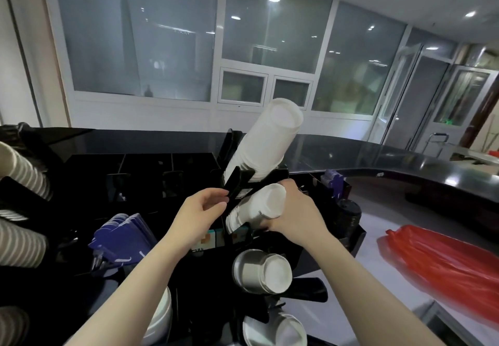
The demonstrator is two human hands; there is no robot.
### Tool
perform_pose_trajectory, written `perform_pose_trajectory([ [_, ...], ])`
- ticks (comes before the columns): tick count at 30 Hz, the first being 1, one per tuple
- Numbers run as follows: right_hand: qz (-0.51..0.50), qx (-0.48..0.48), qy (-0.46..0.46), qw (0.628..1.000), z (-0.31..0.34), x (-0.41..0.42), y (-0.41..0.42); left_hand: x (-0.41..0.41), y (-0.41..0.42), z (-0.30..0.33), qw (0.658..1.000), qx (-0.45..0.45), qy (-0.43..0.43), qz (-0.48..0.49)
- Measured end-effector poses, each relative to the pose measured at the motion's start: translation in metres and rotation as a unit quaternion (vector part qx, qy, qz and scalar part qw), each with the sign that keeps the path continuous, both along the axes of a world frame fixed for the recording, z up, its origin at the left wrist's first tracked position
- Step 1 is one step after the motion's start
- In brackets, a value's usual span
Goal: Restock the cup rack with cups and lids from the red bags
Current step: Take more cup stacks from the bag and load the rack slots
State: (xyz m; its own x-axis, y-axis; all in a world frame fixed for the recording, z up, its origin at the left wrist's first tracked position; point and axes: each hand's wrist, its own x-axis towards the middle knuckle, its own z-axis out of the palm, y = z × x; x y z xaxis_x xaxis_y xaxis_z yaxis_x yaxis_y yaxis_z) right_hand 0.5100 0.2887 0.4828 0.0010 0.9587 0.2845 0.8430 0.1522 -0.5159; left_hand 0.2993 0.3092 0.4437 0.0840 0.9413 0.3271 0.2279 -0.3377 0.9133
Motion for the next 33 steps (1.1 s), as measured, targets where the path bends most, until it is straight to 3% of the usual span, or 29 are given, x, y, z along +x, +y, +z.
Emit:
perform_pose_trajectory([
  [3, 0.047, -0.054, -0.026, 0.997, 0.007, 0.005, 0.003, 0.0, 0.001, 0.002, 1.0, 0.028, 0.003, 0.003],
  [5, 0.072, -0.076, 0.09, 0.99, 0.013, 0.013, 0.002, 0.001, 0.003, 0.005, 0.998, 0.055, -0.01, 0.002],
  [8, 0.012, 0.083, 0.242, 0.967, 0.027, 0.021, 0.003, 0.002, 0.012, 0.014, 0.995, 0.101, -0.023, 0.007],
  [11, 0.004, 0.155, 0.245, 0.957, 0.041, 0.017, 0.014, 0.006, 0.028, 0.026, 0.992, 0.129, 0.008, -0.008],
  [16, 0.045, 0.1, 0.221, 0.969, 0.052, 0.003, 0.046, 0.019, 0.055, 0.039, 0.983, 0.15, 0.086, -0.067],
  [23, 0.126, 0.059, 0.237, 0.962, 0.056, -0.002, 0.067, 0.03, 0.065, 0.028, 0.984, 0.165, 0.061, -0.038],
  [33, 0.091, 0.045, 0.301, 0.948, 0.049, -0.008, 0.062, 0.036, 0.065, 0.025, 0.983, 0.165, 0.081, -0.008],
])
